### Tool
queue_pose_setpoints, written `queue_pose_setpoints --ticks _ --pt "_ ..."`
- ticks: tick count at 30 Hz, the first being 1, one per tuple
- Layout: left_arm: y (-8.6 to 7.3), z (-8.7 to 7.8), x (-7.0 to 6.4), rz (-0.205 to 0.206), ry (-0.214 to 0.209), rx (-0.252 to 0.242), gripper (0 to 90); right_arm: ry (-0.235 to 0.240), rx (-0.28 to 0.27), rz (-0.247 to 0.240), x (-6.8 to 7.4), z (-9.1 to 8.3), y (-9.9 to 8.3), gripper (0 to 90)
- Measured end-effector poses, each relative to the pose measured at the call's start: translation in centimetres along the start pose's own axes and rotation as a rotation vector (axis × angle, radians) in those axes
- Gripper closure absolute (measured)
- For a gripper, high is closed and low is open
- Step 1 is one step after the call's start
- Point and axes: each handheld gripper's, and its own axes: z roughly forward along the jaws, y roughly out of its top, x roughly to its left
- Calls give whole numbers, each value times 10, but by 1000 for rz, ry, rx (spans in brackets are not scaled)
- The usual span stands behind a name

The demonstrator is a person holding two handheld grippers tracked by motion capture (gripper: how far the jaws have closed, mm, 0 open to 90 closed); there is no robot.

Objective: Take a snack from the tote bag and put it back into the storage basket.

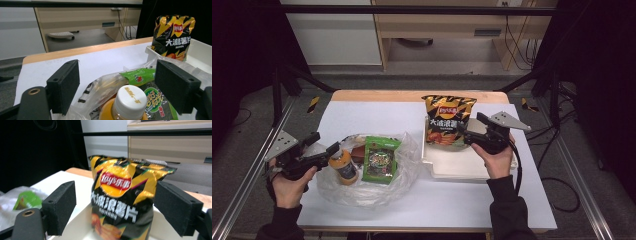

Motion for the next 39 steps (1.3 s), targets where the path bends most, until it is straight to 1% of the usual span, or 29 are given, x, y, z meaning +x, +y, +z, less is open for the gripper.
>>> queue_pose_setpoints --ticks 2,6,11,12,14,18,23,29,35,39 --pt "0 0 0 -2 -1 -1 196 10 -14 -5 4 -7 -4 204" --pt "0 -1 0 -3 -7 -5 196 42 -20 -7 12 -18 -10 226" --pt "0 -1 0 -2 -8 -2 196 78 -18 -16 26 -23 -16 241" --pt "0 -1 0 -2 -8 -3 196 91 -14 -19 29 -23 -17 244" --pt "0 -1 0 -2 -9 -3 196 110 -10 -34 36 -22 -20 247" --pt "0 -1 1 -4 -7 -4 196 144 4 -50 52 -17 -22 256" --pt "0 -2 2 -8 -4 -5 196 199 19 -70 74 -7 -22 266" --pt "0 -3 3 -9 -2 -9 196 250 21 -74 98 6 -18 295" --pt "0 -4 4 -14 -1 -11 200 284 50 -114 124 24 -17 387" --pt "0 -5 7 -21 5 -12 207 301 76 -113 138 40 -18 462"
